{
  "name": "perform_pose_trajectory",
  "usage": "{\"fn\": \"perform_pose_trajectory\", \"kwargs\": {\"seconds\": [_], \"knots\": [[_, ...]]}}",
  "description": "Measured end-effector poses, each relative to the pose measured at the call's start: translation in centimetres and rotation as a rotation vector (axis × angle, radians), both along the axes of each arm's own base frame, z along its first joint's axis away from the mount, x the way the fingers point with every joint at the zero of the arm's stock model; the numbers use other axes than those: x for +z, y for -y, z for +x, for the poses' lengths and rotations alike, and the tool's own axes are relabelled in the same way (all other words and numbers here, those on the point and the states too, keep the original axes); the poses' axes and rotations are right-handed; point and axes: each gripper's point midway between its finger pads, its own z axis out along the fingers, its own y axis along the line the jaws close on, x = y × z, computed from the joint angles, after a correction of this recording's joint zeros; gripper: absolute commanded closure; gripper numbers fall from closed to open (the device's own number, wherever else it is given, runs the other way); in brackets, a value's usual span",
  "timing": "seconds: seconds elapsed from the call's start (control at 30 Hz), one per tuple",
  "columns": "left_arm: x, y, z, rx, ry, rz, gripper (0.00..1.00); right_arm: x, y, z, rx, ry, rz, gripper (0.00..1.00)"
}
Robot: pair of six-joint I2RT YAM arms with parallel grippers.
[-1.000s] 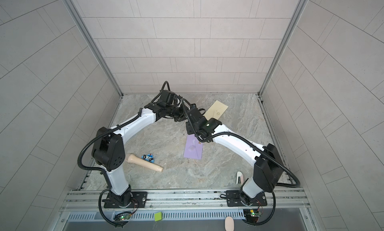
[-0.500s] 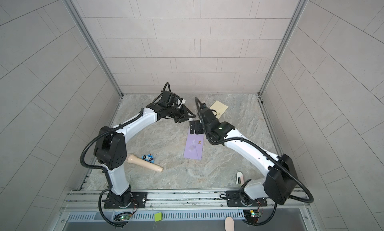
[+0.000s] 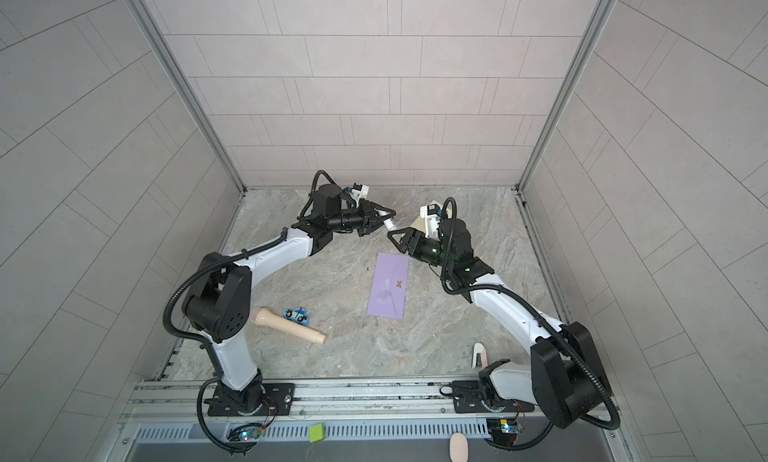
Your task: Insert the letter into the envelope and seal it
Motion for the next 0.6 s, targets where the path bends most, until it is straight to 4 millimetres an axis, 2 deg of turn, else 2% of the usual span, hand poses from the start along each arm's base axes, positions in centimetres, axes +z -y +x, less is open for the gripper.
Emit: {"fn": "perform_pose_trajectory", "kwargs": {"seconds": [0.2, 0.4, 0.6], "knots": [[1.7, 0.0, 0.1, 0.007, 0.03, -0.049, 1.0, 1.1, -0.4, 1.0, -0.004, 0.031, 0.057, 0.44], [1.9, 0.0, 0.1, 0.009, 0.029, -0.061, 1.0, 0.9, -0.9, 2.2, -0.011, 0.026, 0.083, 0.53], [1.9, 0.0, 0.1, 0.013, 0.03, -0.061, 1.0, 1.6, -1.0, 2.9, -0.019, 0.04, 0.103, 0.57]]}}
